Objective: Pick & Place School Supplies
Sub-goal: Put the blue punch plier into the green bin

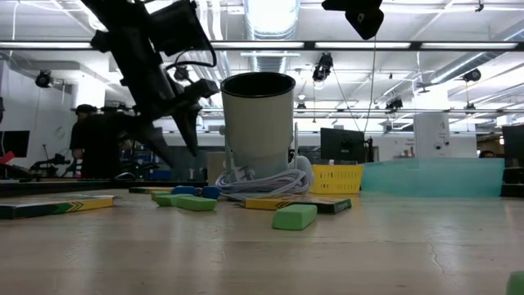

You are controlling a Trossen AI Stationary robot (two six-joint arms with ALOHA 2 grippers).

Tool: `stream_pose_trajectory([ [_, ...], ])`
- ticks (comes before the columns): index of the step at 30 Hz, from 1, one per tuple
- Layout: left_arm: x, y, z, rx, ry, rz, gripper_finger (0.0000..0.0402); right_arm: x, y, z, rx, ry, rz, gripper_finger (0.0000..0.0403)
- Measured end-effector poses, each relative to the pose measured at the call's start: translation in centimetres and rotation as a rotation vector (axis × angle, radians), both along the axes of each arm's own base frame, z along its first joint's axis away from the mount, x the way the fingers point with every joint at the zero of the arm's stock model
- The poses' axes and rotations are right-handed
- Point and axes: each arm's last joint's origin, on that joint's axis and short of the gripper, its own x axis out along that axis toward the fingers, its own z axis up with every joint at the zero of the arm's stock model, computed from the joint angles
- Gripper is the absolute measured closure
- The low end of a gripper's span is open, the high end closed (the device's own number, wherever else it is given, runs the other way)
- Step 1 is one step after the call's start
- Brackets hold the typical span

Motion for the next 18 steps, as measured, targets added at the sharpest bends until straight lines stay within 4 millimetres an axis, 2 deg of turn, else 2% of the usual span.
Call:
stream_pose_trajectory([
  [6,0.8,0.1,-1.5,0.046,0.055,-0.088,0.0195,0.0,0.0,0.0,0.0,0.0,0.0,0.0322],
  [18,1.5,0.1,-3.2,0.022,0.098,-0.106,0.0195,0.0,0.0,0.0,0.0,0.0,0.0,0.0334],
])
